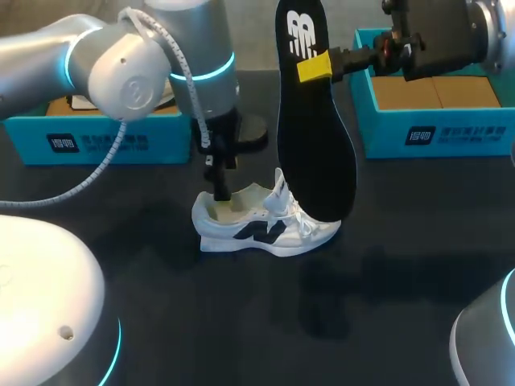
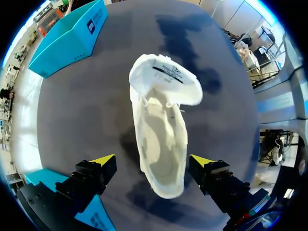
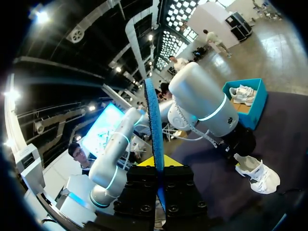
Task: Take the shoe out of the shoebox, open the shoe tongue, remove and reinsert the insole, then place the shoe into the shoebox
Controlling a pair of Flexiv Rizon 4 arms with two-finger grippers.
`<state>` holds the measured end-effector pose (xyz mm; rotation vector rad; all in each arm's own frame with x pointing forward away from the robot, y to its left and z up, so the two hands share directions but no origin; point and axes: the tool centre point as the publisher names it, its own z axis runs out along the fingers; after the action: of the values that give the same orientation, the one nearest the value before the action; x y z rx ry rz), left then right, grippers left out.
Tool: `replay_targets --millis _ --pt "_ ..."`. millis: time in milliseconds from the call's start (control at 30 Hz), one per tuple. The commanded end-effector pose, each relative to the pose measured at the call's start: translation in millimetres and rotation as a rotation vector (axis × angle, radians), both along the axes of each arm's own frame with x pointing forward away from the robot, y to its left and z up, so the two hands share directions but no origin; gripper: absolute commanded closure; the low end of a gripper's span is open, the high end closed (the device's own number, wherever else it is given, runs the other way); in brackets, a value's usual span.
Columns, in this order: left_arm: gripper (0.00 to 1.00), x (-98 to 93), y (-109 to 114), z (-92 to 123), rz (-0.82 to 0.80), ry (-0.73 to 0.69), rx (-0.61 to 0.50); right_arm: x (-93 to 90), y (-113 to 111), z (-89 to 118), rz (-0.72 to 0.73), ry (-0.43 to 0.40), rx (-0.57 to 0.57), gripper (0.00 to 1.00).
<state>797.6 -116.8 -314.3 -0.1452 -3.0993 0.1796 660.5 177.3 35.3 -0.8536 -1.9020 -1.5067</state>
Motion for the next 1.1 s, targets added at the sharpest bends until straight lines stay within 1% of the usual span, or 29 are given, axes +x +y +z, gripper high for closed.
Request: replay_targets --millis 33,233,467,567,600,633,667,700,733,767,800,867,933,967,1000,1033,1067,1100 --pt "0.0 11.0 -16 -20 -0.001 0.01 0.002 2.1 3 0 0.001 0.002 -0.004 1.0" --pt "0.0 18.9 -26 -36 0.011 -0.001 -0.035 2.1 3 0 0.001 0.002 -0.004 1.0" --pt "0.0 22.5 -36 -54 0.0 -0.002 -0.038 2.1 3 0 0.001 0.002 -0.004 1.0" --pt "0.02 23.0 -39 -60 -0.002 0.012 -0.041 2.1 3 0 0.001 0.002 -0.004 1.0" --pt "0.05 22.9 -40 -61 -0.002 0.013 -0.041 2.1 3 0 0.001 0.002 -0.004 1.0" --pt "0.05 22.8 -40 -62 -0.003 0.013 -0.041 2.1 3 0 0.001 0.002 -0.004 1.0" --pt "0.08 22.5 -41 -62 -0.005 0.016 -0.042 2.1 3 0 0.001 0.002 -0.004 1.0" --pt "0.15 22.2 -41 -63 -0.005 0.017 -0.041 2.1 3 0 0.001 0.002 -0.004 1.0" --pt "0.17 22.0 -42 -63 -0.005 0.017 -0.04 2.1 3 0 0.001 0.002 -0.004 1.0" --pt "0.24 21.6 -42 -64 -0.007 0.019 -0.039 2.1 3 0 0.001 0.002 -0.004 1.0" --pt "0.41 21.4 -42 -65 -0.007 0.019 -0.038 2.1 3 0 0.001 0.002 -0.004 1.0" --pt "0.54 20.9 -42 -67 -0.011 0.024 -0.035 2.1 3 0 0.001 0.002 -0.004 1.0" --pt "0.6 20.7 -41 -68 -0.013 0.026 -0.034 2.1 3 0 0.001 0.002 -0.004 1.0" --pt "0.71 20.0 -42 -68 -0.016 0.029 -0.034 2.1 3 0 0.001 0.002 -0.004 1.0" --pt "0.73 19.7 -42 -68 -0.017 0.031 -0.036 2.1 3 0 0.001 0.002 -0.004 1.0" --pt "0.81 19.0 -42 -68 -0.018 0.032 -0.037 2.1 3 0 0.001 0.002 -0.004 1.0" --pt "1.0 17.9 -42 -69 -0.022 0.033 -0.039 2.1 3 0 0.001 0.002 -0.004 1.0" --pt "1.0 17.1 -43 -69 -0.026 0.034 -0.041 2.1 3 0 0.001 0.002 -0.004 1.0"
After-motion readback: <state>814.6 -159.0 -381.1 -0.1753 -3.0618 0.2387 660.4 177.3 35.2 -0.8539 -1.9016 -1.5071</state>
